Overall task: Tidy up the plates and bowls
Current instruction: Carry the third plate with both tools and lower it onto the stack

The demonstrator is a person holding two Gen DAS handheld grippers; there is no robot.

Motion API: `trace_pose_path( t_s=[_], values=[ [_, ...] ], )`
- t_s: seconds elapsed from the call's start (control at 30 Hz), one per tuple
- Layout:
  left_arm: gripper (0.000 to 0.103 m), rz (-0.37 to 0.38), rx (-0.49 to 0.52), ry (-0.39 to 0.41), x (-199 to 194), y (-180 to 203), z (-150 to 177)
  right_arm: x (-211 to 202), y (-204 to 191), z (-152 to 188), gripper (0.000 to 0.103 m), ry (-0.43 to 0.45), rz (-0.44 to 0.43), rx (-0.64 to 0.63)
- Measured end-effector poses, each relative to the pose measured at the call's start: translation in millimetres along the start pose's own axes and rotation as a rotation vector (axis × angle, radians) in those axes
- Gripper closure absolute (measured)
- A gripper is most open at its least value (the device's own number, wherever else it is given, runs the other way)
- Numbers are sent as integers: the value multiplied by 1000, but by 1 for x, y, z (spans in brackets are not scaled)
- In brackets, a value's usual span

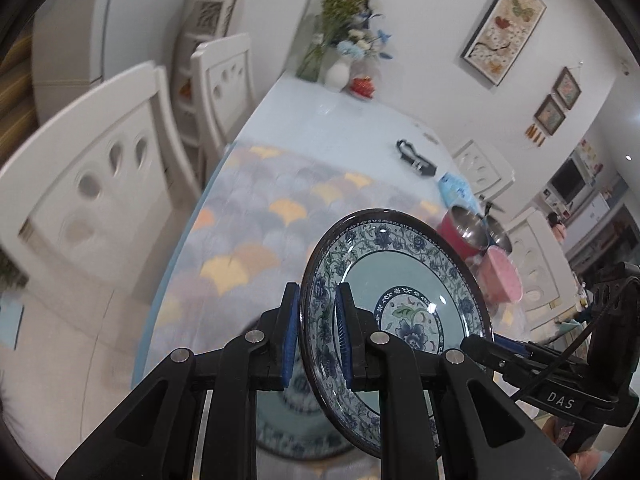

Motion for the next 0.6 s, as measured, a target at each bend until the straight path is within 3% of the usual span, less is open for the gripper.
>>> trace_pose_path(
  t_s=[0.3, 0.6],
  values=[
    [89, -97, -75, -57, 6, -39, 63, 41, -10, 53, 69, -157, -24, -29],
    [89, -92, -179, -122, 25, -75, 88, 72, -17, 65, 69, -245, -19, -98]
  ],
)
Point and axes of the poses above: each gripper's, at about its wrist camera, not at the fingertips, and x roughly the way its jaws point, y to its right, z to its underside, the point moved 2 cm from there along x, roughly the way its jaws point, and after that the axes turned 11 degrees about -x, right-handed, at the moved point
